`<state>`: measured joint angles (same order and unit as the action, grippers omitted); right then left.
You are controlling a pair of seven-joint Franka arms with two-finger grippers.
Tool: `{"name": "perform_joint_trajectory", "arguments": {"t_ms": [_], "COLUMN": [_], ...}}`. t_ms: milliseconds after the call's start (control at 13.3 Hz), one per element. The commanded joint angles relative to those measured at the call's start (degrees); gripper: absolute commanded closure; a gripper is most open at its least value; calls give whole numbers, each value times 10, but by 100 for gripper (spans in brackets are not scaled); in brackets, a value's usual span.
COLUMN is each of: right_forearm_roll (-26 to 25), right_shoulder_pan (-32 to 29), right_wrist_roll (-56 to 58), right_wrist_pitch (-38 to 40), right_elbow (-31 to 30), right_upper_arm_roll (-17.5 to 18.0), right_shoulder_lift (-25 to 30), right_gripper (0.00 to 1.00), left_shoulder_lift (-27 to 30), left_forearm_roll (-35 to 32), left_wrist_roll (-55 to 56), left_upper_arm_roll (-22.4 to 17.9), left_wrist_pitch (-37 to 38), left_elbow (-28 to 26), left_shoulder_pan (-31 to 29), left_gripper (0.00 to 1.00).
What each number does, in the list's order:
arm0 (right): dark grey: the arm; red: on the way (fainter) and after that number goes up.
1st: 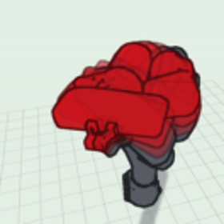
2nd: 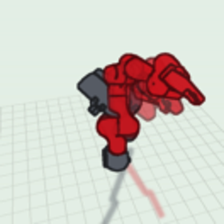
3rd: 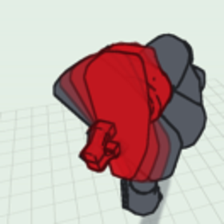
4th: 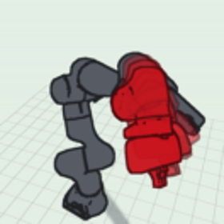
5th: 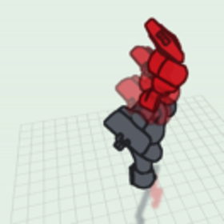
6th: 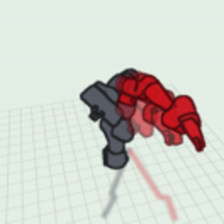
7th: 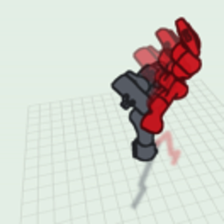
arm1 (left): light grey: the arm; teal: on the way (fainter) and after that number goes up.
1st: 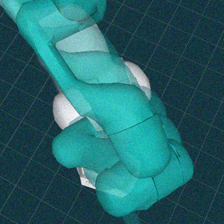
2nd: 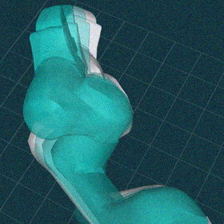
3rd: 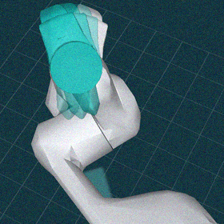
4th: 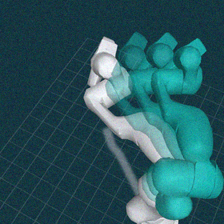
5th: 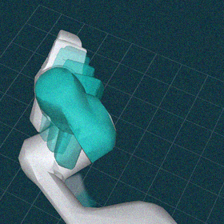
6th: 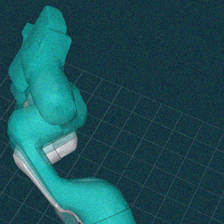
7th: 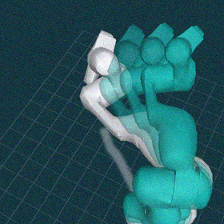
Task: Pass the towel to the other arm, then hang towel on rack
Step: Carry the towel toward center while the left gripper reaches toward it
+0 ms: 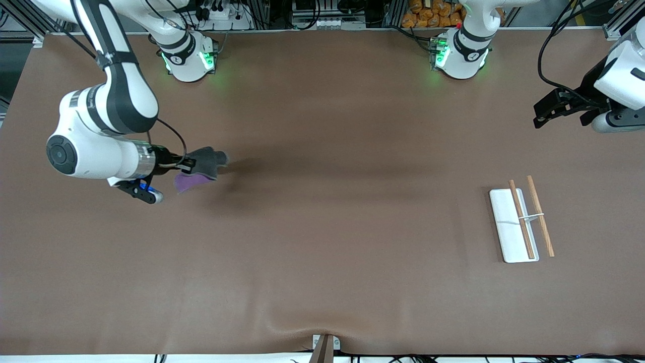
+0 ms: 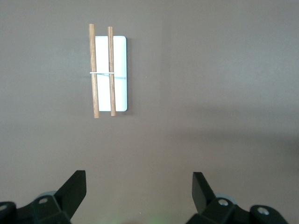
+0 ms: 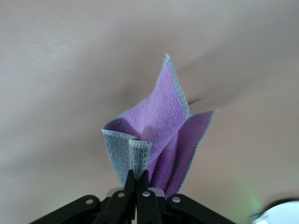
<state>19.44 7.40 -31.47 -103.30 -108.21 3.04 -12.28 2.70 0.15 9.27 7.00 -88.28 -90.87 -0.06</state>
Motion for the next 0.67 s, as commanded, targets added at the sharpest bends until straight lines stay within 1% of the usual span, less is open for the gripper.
{"name": "perform_joint_trajectory", "arguments": {"t_ms": [0,150,225,375,450,524,599], "right_forearm_roll": [45,63,84,133,147,168,198], "right_shoulder_pan": [44,58,57,56,57,59,61], "right_wrist_roll": [-122,-185,-202,-219,-233,-249,-261], "right_wrist_pitch": [10,10,10,11,10,10,12], "right_elbow": [45,70,77,79,80,82,86], "right_upper_arm_roll": [-6,-6,-6,-7,-7,-6,-6], "right_shoulder_lift": [-5,-6,-7,-7,-7,-6,-6], "right_gripper": [100,100,100,100,100,100,100], "left_shoulder_lift": [-6,-8,-18,-36,-47,-62,-75], "left_forearm_roll": [13,30,42,47,56,79,105], "left_wrist_roll": [0,3,8,18,17,17,18], "left_upper_arm_roll": [2,8,13,30,35,40,42], "left_wrist_pitch": [-8,-22,-25,-58,-73,-91,-110], "left_elbow": [11,14,14,18,19,19,19], "left_shoulder_pan": [-2,5,8,8,9,9,9], "left_gripper": [0,0,0,0,0,0,0]}}
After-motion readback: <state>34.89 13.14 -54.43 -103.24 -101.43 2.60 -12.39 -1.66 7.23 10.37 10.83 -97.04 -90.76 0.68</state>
